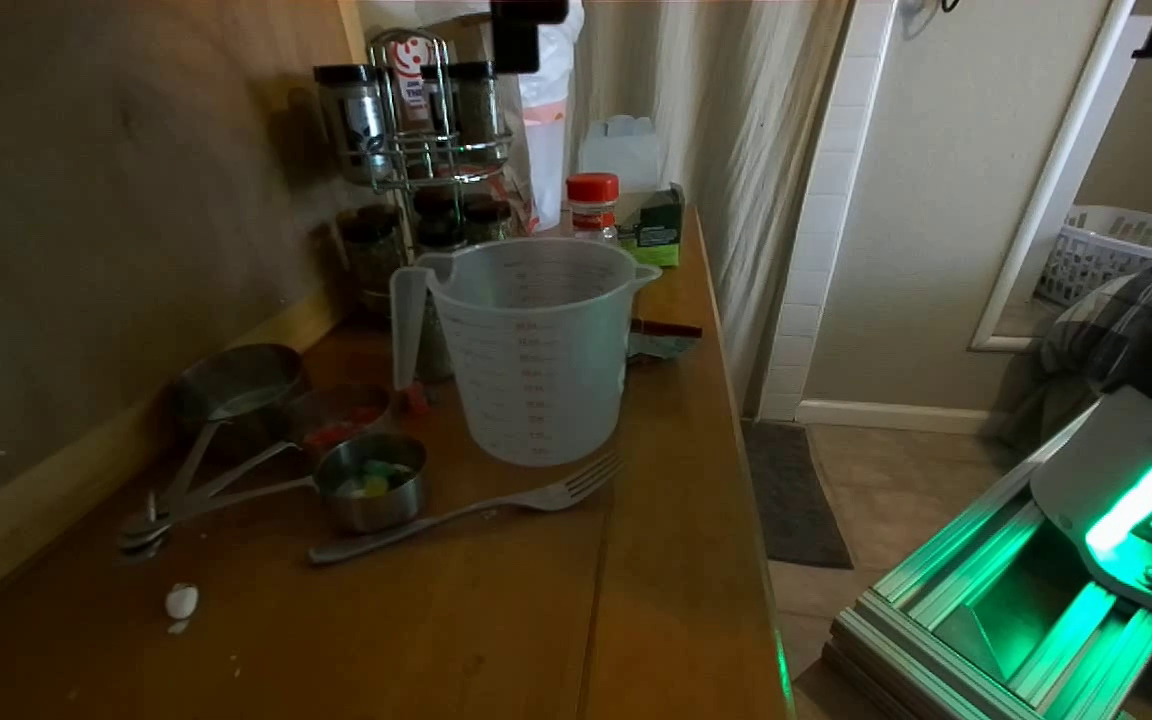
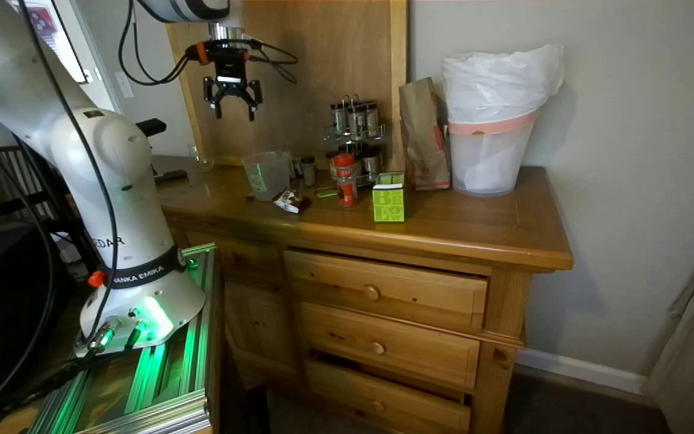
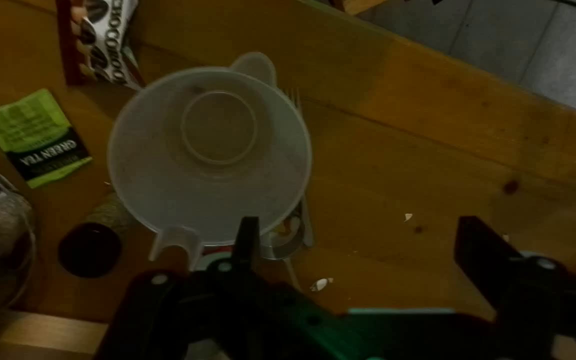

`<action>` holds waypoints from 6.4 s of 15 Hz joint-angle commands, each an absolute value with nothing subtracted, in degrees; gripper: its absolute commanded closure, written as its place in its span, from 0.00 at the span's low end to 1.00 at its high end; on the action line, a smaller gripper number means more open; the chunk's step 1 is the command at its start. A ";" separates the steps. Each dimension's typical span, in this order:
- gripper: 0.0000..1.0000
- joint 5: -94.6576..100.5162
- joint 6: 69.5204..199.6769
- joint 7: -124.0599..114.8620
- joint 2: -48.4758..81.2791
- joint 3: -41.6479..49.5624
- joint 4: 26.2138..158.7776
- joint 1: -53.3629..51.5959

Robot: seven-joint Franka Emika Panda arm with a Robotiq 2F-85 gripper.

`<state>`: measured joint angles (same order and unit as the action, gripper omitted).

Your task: Pick up the fork, then put it in the jug

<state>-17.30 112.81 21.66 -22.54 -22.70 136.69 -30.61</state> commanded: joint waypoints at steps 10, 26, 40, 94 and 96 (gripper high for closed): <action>0.00 -10.67 119.10 21.36 -11.56 -28.42 136.15 -35.42; 0.00 6.06 138.75 6.90 1.58 -30.92 140.26 -36.00; 0.00 7.08 136.92 7.66 -3.80 -30.51 139.63 -35.56; 0.98 -5.57 146.10 1.99 -18.10 -34.70 143.65 -33.81; 0.93 -4.97 145.38 3.89 -13.60 -33.80 140.94 -34.13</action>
<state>-5.34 145.41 4.09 -13.91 -34.65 141.02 -33.31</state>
